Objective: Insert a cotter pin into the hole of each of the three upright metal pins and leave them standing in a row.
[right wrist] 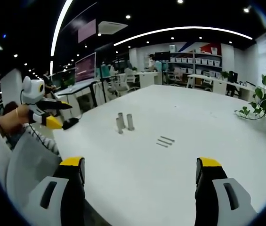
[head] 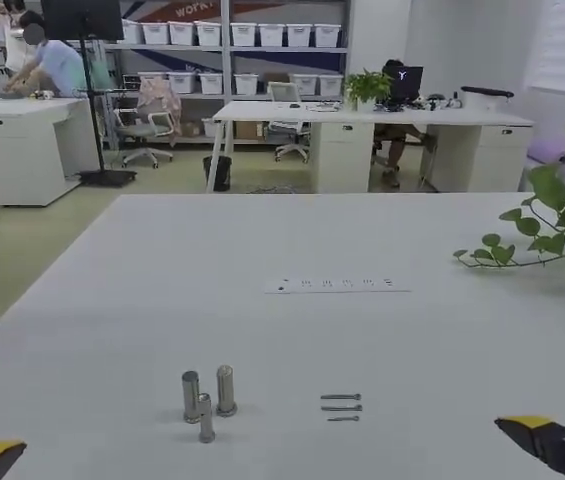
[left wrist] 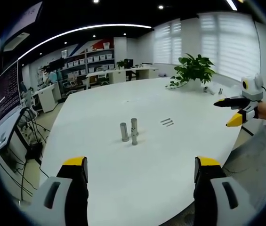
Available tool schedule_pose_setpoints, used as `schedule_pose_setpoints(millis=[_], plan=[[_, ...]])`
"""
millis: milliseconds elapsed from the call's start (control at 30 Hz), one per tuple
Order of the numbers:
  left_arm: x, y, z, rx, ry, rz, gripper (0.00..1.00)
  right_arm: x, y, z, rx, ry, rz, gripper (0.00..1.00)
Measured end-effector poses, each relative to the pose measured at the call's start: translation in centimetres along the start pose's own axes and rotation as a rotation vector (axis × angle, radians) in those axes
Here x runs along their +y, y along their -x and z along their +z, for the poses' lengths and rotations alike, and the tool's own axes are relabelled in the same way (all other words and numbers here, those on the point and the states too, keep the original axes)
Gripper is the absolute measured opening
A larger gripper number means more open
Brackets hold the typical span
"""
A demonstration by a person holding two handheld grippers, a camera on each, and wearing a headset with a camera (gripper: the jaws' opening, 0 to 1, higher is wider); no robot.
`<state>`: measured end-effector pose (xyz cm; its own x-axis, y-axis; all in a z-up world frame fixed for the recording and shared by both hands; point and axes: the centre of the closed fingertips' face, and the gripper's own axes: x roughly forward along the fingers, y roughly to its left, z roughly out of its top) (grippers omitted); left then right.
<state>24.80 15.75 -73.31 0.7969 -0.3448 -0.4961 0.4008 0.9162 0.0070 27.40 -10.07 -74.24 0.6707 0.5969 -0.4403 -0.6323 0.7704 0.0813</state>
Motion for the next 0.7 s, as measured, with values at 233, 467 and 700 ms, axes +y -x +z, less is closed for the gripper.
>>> schedule_pose_setpoints(millis=[233, 467, 700], plan=[[0.9, -1.7, -0.2, -0.005, -0.003, -0.011, 0.87, 0.2, -0.2, -0.1, 0.003, -0.009, 0.014, 0.99], [1.7, -3.8, -0.4, -0.019, -0.017, -0.022, 0.80, 0.1, -0.4, -0.4, 0.008, -0.013, 0.017, 0.98], [2.1, -6.2, -0.7, -0.025, -0.031, -0.054, 0.69, 0.1, -1.0, -0.4, 0.000, -0.022, 0.025, 0.97]])
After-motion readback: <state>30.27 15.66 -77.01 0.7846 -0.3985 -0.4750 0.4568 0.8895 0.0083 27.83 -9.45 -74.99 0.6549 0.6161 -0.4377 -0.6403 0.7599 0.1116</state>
